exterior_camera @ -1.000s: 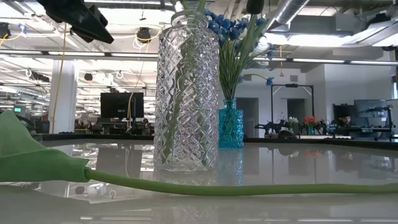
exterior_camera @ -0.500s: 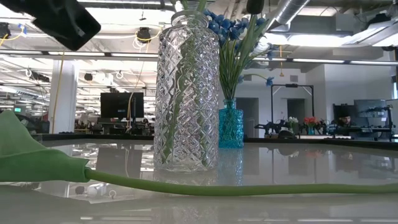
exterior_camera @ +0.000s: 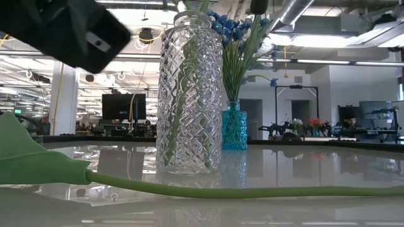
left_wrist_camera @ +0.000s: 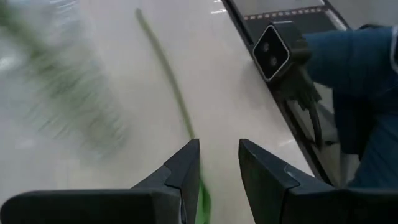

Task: Sort flowers into vase by color
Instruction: Put the red flower into the transparent vase

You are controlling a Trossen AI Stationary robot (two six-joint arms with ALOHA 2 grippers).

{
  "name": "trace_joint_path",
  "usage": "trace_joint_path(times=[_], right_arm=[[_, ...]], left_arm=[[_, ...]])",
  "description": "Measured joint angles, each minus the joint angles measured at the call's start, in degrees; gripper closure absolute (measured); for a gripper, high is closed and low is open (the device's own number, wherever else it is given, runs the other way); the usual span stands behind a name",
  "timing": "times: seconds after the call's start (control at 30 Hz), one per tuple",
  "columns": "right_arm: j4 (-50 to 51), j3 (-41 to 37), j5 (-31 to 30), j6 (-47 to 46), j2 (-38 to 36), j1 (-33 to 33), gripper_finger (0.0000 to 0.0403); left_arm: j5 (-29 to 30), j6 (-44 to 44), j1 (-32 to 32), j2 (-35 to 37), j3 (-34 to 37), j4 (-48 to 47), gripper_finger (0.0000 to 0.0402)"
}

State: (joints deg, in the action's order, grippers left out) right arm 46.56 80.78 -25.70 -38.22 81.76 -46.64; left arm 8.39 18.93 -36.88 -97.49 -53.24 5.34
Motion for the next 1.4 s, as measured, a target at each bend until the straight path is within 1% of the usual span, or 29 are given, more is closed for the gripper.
trace_joint_path(times=[0.1,0.17,0.27,0.33,0.5,0.63,0.8,0.93,1.2,1.4], right_arm=[[-2.2,-2.7,-0.3,-4.3,0.0,-1.8,0.0159],[-3.0,-3.8,-0.4,-6.8,0.1,-3.0,0.0159],[-4.6,-4.6,-0.4,-9.9,0.4,-4.3,0.0159],[-6.0,-5.2,-0.5,-10.5,0.4,-5.4,0.0159],[-8.1,-5.4,-1.5,-10.4,0.8,-7.2,0.0159],[-8.7,-5.4,-1.9,-10.4,1.0,-7.8,0.0159],[-9.3,-5.4,-1.9,-10.4,1.0,-7.7,0.0159],[-9.3,-5.4,-1.9,-10.0,1.0,-7.7,0.0159],[-9.3,-5.4,-1.9,-9.3,1.0,-7.7,0.0159],[-9.0,-5.4,-1.9,-9.1,1.0,-7.6,0.0159]], left_arm=[[-0.2,-2.5,0.0,-5.9,-6.1,-3.9,0.0304],[0.6,-3.3,0.0,-9.4,-10.7,-9.3,0.0304],[3.7,-3.3,0.0,-13.5,-17.3,-18.5,0.0304],[4.0,-3.2,0.0,-16.0,-20.7,-22.4,0.0304],[1.6,-4.3,0.0,-21.0,-25.8,-23.8,0.0304],[0.9,-3.0,0.0,-23.0,-27.4,-24.6,0.0304],[0.9,-0.6,0.2,-23.2,-28.2,-28.1,0.0304],[1.4,-1.6,0.0,-22.0,-28.2,-28.8,0.0304],[4.9,-1.5,-0.7,-18.4,-28.2,-31.3,0.0304],[5.8,6.7,0.3,-18.8,-28.1,-33.7,0.0304]])
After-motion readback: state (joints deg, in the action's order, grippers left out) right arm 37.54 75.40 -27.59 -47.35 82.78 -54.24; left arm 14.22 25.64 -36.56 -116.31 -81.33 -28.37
